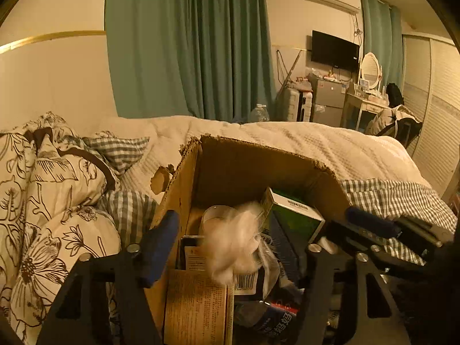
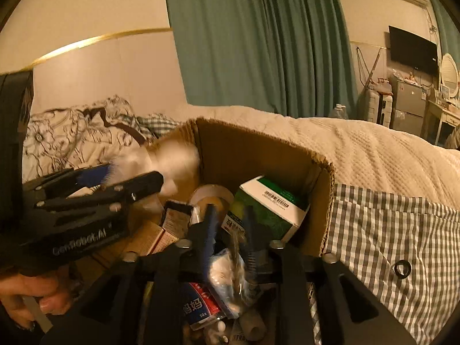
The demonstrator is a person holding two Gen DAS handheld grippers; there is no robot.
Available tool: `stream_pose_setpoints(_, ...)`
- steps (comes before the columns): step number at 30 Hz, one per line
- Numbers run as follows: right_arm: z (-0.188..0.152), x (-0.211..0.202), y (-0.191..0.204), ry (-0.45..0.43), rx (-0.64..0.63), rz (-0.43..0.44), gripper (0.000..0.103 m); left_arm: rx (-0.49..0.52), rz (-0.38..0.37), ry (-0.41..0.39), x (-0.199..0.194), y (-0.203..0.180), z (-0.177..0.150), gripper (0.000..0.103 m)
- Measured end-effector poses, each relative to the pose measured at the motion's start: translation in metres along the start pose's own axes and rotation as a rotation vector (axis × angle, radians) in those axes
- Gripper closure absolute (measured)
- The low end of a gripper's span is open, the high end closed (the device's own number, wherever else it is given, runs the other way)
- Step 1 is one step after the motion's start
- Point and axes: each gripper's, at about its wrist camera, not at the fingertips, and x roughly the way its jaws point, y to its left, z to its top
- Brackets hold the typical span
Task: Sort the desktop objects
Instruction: 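Move both grippers back from the box toward the plastic strip and hair tie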
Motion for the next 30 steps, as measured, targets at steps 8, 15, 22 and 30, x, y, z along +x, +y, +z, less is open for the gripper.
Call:
stream_pose_setpoints(8, 0.017, -0.051, -0.011, -0.12, 0.038, -0.05, 0.051, -0.037, -0.001, -0.076, -0.029, -0.002, 0.01, 0.0)
stream_pose_setpoints(15, 0.026, -0.109, -0.036, -0.236, 0.091, -0.113, 0.026, -0.048, -0.005, -0.125, -0.057, -0.016, 0.017, 0.0)
stream_pose_setpoints(22, 0.029, -0.157, -0.058, -0.308, 0.118, -0.2, 0.0, -0.054, -0.085, -0.149, -0.08, -0.036, 0.019, 0.0)
stream_pose_setpoints(30, 0.02, -0.195, -0.091, -0.313, 0.153, -0.296, 0.0, 0.001, -0.127, -0.175, -0.103, -0.077, 0.012, 0.0)
